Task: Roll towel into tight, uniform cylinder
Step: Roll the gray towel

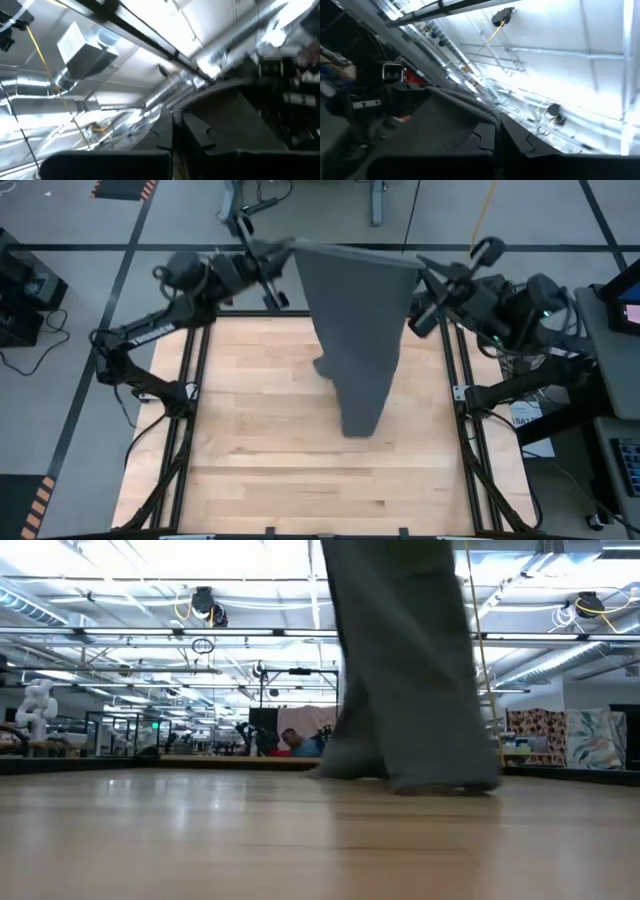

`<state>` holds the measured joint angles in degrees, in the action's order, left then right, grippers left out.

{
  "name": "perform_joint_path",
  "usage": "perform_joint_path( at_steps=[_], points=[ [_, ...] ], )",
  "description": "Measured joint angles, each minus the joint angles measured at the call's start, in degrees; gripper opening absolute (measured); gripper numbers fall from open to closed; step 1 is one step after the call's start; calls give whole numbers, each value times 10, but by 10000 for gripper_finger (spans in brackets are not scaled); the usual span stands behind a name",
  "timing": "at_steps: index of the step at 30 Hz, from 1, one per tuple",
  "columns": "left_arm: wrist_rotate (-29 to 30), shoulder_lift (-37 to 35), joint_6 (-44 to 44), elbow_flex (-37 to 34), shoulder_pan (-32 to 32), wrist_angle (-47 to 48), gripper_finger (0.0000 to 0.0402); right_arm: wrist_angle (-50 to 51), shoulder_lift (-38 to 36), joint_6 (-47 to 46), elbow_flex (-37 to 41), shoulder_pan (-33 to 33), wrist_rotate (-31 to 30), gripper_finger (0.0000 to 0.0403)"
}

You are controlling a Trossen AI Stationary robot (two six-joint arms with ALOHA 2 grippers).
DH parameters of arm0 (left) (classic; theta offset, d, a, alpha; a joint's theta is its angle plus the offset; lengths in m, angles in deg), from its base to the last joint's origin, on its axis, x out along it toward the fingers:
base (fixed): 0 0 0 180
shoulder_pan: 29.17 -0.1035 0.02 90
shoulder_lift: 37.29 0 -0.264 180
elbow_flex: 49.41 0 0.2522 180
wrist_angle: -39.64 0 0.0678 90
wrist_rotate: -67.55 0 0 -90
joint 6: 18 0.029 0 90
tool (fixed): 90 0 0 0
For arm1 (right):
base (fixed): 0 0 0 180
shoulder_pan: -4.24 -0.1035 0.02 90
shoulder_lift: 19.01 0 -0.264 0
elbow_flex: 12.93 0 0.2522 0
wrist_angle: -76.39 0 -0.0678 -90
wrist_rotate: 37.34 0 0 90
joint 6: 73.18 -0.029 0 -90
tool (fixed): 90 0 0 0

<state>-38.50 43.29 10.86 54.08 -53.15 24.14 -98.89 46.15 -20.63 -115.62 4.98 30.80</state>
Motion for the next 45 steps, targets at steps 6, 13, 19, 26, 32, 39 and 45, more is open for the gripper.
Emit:
perform_joint_path(
  at_steps=[6, 13, 19, 26, 32, 39, 45],
  points=[
    [-58, 53, -102, 111, -59, -2, 13, -2, 102, 21, -110, 63, 24, 2],
    [-101, 110, -259, 220, -155, 65, 13, 46, 182, -17, -233, 125, 21, 2],
    [-176, 132, -388, 246, -227, 79, 13, 124, 199, -77, -275, 152, 18, 2],
    [-200, 132, -404, 260, -267, 78, 13, 143, 198, -82, -279, 175, 19, 2],
    [-189, 132, -362, 261, -269, 74, 13, 132, 212, -75, -279, 226, 87, 2],
    [-169, 146, -327, 261, -275, 55, 13, 65, 257, -60, -280, 294, 107, 2],
    [-172, 167, -329, 261, -286, 12, 13, 21, 267, -89, -280, 327, 154, 2]
  ],
)
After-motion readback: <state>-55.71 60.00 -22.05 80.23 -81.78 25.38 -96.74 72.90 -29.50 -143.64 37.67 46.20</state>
